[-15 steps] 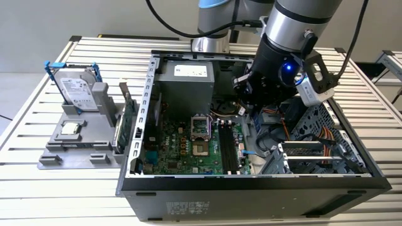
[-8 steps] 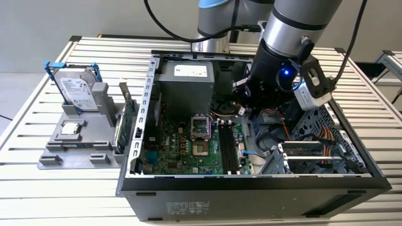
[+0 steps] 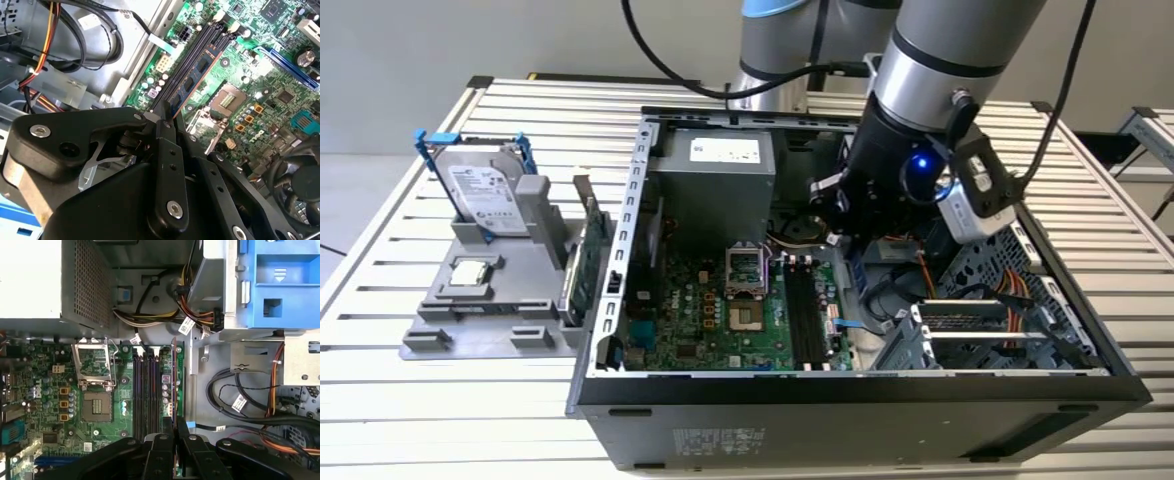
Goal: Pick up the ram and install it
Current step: 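Insert the ram into the slot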
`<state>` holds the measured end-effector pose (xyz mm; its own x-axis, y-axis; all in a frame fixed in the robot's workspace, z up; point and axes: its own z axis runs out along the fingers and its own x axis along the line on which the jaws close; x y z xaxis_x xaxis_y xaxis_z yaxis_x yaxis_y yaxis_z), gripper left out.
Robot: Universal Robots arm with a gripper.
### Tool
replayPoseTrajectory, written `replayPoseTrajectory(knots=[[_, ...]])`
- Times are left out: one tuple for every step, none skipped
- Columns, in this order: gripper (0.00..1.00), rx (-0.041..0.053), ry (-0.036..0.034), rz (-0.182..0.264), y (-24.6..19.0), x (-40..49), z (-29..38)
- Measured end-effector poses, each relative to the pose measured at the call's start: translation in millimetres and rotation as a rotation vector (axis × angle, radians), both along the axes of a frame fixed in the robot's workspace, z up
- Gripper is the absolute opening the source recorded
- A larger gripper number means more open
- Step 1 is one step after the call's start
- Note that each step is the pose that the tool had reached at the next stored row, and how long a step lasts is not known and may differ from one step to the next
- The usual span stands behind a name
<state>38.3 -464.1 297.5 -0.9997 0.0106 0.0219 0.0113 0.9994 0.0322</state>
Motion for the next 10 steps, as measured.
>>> replayPoseTrajectory(knots=[[0.0,-0.0001,0.0,0.0,-0.1,-0.2,-1.1],[0.0,-0.0001,0.0,0.0,-0.2,-0.3,-2.4],[0.0,0.0,0.0,0.0,-0.4,-0.5,-3.8],[0.0,0.0001,0.0,0.0,-0.5,-0.6,-5.1],[0.0,0.0001,0.0,0.0,-0.7,-0.8,-6.4],[0.0,0.0,0.0,0.0,-0.9,-1.1,-7.7],[0.0,-0.0001,0.0,0.0,-1.1,-1.3,-8.8],[0.0,0.0,0.0,0.0,-1.3,-1.5,-10.0],[0.0,-0.0001,0.0001,0.0,-1.5,-1.7,-11.1],[0.0,-0.0002,0.0,0.0,-1.6,-1.9,-12.3]])
